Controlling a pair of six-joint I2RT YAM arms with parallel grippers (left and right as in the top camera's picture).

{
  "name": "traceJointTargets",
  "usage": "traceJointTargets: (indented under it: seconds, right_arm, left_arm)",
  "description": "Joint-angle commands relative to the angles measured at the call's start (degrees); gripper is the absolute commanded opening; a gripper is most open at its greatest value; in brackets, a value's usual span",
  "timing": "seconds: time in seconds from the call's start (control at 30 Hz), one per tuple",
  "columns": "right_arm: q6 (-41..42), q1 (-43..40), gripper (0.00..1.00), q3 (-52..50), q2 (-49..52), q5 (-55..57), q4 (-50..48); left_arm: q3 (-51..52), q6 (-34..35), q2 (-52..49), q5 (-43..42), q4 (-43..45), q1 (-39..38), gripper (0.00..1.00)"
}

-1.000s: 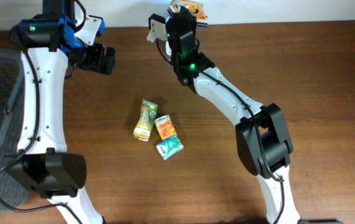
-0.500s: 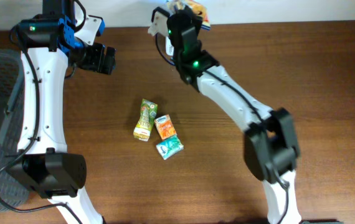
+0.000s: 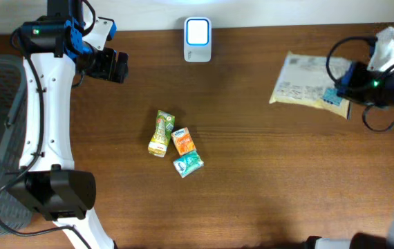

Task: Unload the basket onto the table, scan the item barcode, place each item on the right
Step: 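Move the yellow bag right and drop it on the table, then grasp the orange box with the right gripper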

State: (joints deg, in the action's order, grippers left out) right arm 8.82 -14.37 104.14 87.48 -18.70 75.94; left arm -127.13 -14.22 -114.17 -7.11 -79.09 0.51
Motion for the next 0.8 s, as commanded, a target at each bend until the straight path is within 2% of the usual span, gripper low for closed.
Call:
traceJointTargets:
  seconds: [0.0, 0.1, 0.2, 0.33, 0.43, 0.53, 0.6, 0.7, 0.73, 0.77]
  right_arm:
    - [-1.51, -4.22, 0.04, -9.55, 5.25, -9.86, -6.08]
    - [-1.46, -6.10, 0.04, -19.96, 9.22, -10.25, -17.31]
    - [-0.28, -8.83, 0.04, -24.11, 11.80, -10.25, -24.26]
    - [1.18, -15.69, 0.04, -24.11, 14.34, -9.86, -25.66]
    - [5.25, -16.50, 0.04, -24.11, 15.93, -2.49, -25.62]
    - [5.18, -16.52, 0.40, -24.00, 15.96, 1.42, -24.24]
    - [4.94, -16.50, 0.53, -19.17, 15.85, 1.97, -17.29]
    - [-0.85, -14.71, 0.62, -4.83, 15.85, 2.86, -3.41]
    - [-3.10, -11.74, 0.65, 0.74, 15.85, 2.12, 1.42]
    - [-5.53, -8.55, 0.66, 2.12, 15.85, -0.83, 2.34]
  left_arm:
    - [-0.63, -1.09, 0.39, -0.61, 0.11, 0.42, 0.99]
    - [-0.63, -1.07, 0.39, -0.61, 0.11, 0.42, 0.99]
    - [-0.63, -1.07, 0.39, -0.61, 0.11, 0.42, 0.99]
    - [-0.63, -1.09, 0.39, -0.61, 0.09, 0.42, 0.99]
    - [-0.63, -1.09, 0.39, -0.61, 0.11, 0.42, 0.99]
    - [-0.63, -1.07, 0.39, -0.61, 0.09, 0.42, 0.99]
    - [-0.63, -1.07, 0.39, -0.61, 0.11, 0.42, 0.99]
    - [-0.63, -1.09, 0.39, -0.61, 0.09, 0.42, 0.99]
    - [-0.63, -1.07, 0.39, -0.61, 0.09, 0.42, 0.99]
    - [-0.63, -1.07, 0.39, -0.61, 0.09, 0.42, 0.99]
